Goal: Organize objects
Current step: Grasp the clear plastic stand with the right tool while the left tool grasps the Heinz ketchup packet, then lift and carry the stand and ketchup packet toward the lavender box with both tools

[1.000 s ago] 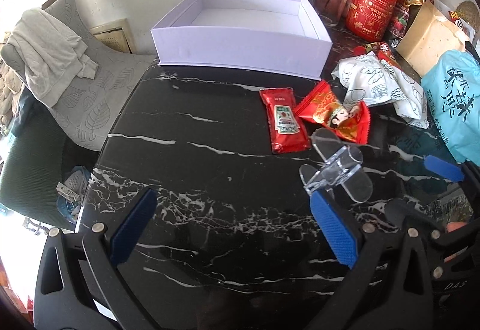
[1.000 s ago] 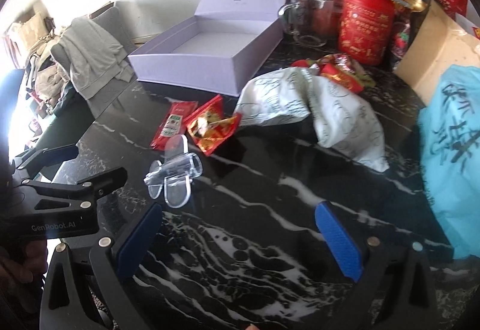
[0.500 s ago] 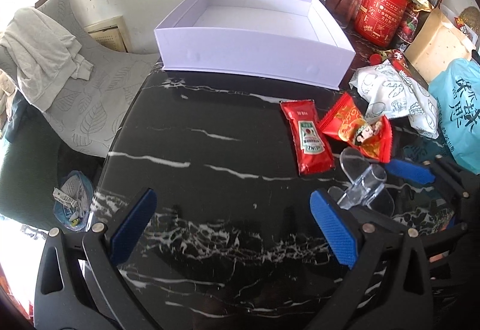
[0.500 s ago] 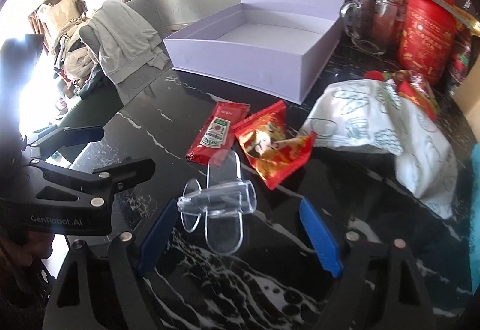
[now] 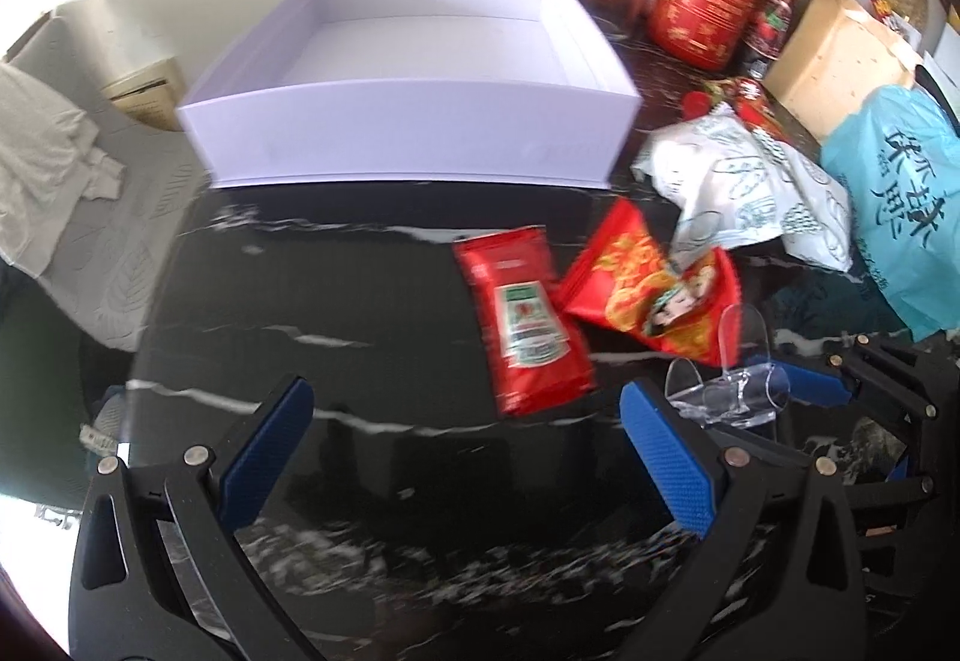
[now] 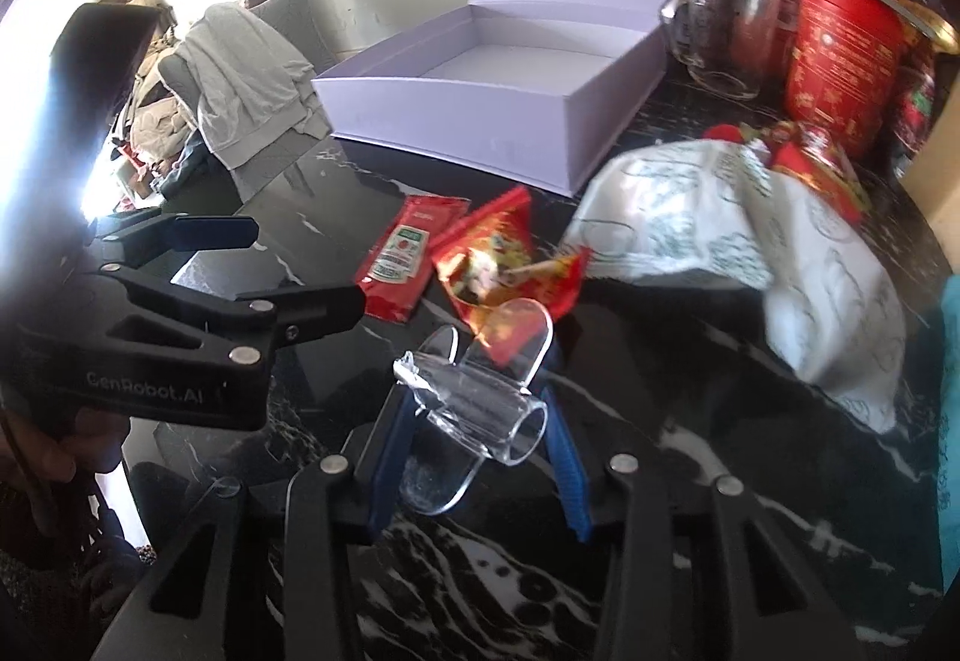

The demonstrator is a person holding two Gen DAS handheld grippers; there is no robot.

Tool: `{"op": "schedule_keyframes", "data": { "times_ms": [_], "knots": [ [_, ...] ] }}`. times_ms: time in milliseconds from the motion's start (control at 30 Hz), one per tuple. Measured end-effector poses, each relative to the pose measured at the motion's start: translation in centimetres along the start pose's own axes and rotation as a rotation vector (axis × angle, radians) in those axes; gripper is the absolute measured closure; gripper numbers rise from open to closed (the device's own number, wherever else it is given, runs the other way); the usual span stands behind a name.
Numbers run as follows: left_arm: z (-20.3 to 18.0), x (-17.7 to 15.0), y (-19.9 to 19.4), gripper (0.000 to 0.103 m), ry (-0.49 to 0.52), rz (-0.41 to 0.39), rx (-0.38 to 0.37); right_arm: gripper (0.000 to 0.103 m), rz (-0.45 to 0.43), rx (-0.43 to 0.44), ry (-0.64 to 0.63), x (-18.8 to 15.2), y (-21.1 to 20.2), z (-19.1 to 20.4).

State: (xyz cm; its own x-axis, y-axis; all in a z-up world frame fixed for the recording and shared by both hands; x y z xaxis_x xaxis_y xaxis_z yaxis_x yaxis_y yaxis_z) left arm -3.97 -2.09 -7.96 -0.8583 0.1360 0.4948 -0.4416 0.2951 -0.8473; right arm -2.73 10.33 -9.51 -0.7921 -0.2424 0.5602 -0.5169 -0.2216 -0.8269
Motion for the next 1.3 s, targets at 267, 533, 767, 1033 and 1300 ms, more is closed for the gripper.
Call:
{"op": "schedule_keyframes", "data": {
  "times_ms": [267,533,767,1033,1300],
  "knots": [
    [-1.8,0.4,2.1,0.008,0.045,0.044,0.025,0.059,0.000,-0.035,0.046,-1.3,-1.0,-2.1],
    [-2.0,0.4,1.7,0.050,0.073,-0.024,0.004,0.058,-0.005,-0.034,0.049,-1.5,-1.2,-2.3],
    [-2.6,-0.1,1.1,0.064,0.119,-0.018,-0.026,0.058,-0.006,-0.046,0.043,-1.5,-1.2,-2.1],
    [-3.4,-2.5,-0.3,0.064,0.157,0.032,-0.056,0.058,-0.009,-0.065,0.023,-2.4,-1.7,-1.6],
    [-3.9,-3.8,-1.1,0.061,0.152,0.051,-0.057,0.058,-0.013,-0.052,0.018,-3.4,-2.3,-1.3]
  ]
}}
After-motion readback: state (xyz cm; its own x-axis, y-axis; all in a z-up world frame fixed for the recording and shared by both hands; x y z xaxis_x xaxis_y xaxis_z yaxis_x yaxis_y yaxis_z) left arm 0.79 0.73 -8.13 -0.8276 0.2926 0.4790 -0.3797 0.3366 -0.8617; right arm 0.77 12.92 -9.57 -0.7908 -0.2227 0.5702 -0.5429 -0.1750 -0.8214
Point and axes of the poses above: each gripper's, at about its wrist camera, not at the fingertips, and y roughly the way its jaws point, z to its left, x to its top, the point moved 1 cm from there along y, roughly the way its jaws point, and after that the axes turned 9 degrees about -x, right-handed, at the moved point
